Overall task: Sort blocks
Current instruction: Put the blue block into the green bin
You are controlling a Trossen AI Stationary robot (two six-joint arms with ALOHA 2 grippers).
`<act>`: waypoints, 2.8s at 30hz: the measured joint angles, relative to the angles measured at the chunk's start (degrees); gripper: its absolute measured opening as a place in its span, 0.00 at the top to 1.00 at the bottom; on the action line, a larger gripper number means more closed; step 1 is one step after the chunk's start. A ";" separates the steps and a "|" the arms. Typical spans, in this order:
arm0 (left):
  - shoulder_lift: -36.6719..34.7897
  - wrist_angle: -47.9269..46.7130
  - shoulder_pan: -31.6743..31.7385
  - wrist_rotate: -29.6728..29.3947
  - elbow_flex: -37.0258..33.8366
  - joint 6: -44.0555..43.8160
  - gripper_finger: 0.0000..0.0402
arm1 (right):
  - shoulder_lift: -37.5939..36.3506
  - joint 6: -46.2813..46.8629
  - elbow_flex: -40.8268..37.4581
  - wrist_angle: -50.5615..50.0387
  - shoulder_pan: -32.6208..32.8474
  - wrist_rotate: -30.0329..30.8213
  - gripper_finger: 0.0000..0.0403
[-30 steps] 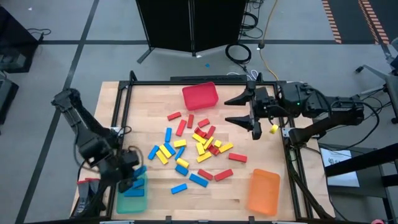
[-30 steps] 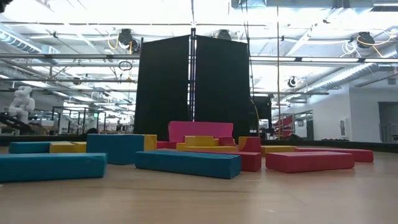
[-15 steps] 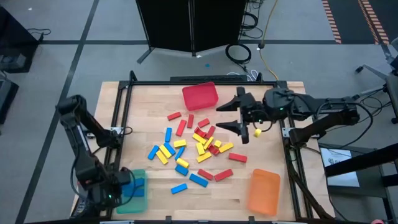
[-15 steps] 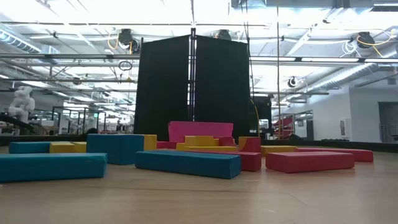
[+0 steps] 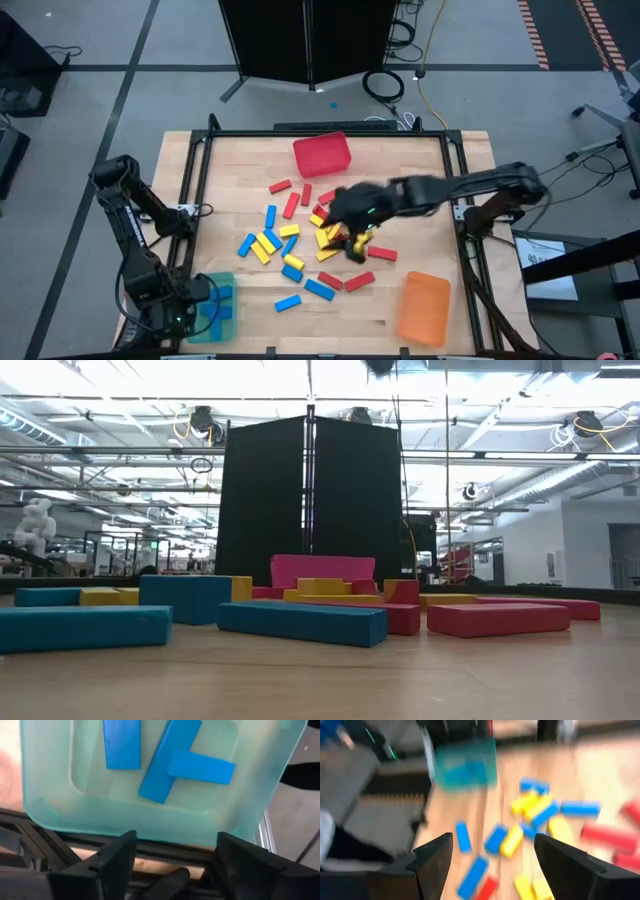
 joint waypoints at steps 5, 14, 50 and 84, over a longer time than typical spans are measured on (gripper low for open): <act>-0.71 1.80 0.16 -1.61 0.00 0.09 0.25 | 10.08 0.16 0.00 -3.89 1.37 -1.47 0.31; -6.52 1.87 0.50 -10.80 0.00 0.00 0.25 | 22.94 10.17 0.00 8.70 2.97 -6.04 0.31; -8.98 -5.36 0.55 -21.09 0.00 2.99 0.25 | 34.81 17.45 0.33 8.14 11.74 9.87 0.38; -8.98 -7.10 13.16 -60.77 0.00 2.75 0.25 | 19.57 20.81 -0.26 5.22 9.37 29.02 0.73</act>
